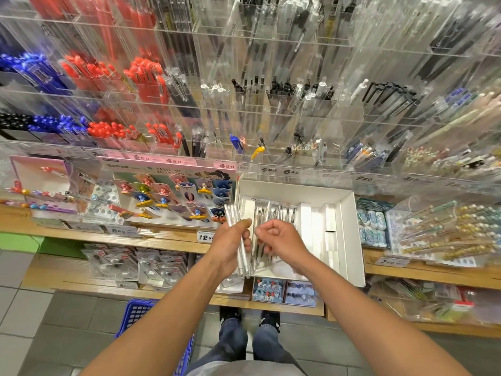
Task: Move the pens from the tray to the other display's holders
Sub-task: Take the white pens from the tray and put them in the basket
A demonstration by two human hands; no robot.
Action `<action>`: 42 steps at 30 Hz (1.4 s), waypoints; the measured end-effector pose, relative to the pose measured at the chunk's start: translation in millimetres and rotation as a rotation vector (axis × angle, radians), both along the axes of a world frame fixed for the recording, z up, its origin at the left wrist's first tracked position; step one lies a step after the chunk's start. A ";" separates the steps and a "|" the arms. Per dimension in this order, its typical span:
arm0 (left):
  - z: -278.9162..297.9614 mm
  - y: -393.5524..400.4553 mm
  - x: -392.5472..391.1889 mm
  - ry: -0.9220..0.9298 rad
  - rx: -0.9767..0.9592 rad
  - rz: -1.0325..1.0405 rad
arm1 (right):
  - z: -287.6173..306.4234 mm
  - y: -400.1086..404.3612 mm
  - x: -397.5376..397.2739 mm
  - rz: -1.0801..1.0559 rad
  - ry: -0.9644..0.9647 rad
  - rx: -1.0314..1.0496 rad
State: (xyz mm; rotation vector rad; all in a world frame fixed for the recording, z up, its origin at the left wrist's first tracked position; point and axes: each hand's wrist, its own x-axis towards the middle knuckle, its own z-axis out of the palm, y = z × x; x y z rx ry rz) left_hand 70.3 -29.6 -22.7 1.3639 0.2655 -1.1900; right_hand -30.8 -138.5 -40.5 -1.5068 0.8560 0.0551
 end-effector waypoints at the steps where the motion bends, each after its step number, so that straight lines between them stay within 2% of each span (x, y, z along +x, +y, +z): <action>1: -1.3 0.4 1.7 0.009 0.005 0.016 | -9.2 -6.5 2.8 -0.015 0.076 -0.067; 4: -2.0 2.4 5.2 0.009 0.019 0.028 | -36.8 -21.9 12.3 -0.032 0.238 -0.219; 11: -3.0 6.2 9.0 0.008 0.027 0.032 | -71.3 -26.2 39.2 0.069 0.459 -0.474; 14: -2.8 7.6 9.5 0.019 0.026 0.048 | -76.7 -24.8 44.2 0.072 0.533 -0.523; 17: -4.4 9.0 9.4 0.017 0.021 0.050 | -76.5 -25.0 45.5 0.070 0.545 -0.484; 21: -5.1 9.4 8.6 0.004 0.020 0.043 | -64.4 -27.2 45.7 0.031 0.492 -0.444; 27: -4.4 9.1 6.1 -0.039 0.042 -0.003 | -25.2 -36.1 24.0 0.011 0.232 -0.329; 34: 4.1 1.6 -1.9 -0.131 0.025 -0.146 | 23.7 -37.6 19.2 0.027 -0.063 0.116; 38: 6.2 0.9 -4.5 -0.161 0.023 -0.237 | 33.8 -29.5 26.2 -0.014 -0.113 0.232; 42: 4.4 2.7 -5.6 -0.174 0.025 -0.231 | 30.7 -23.1 28.0 -0.017 -0.082 0.255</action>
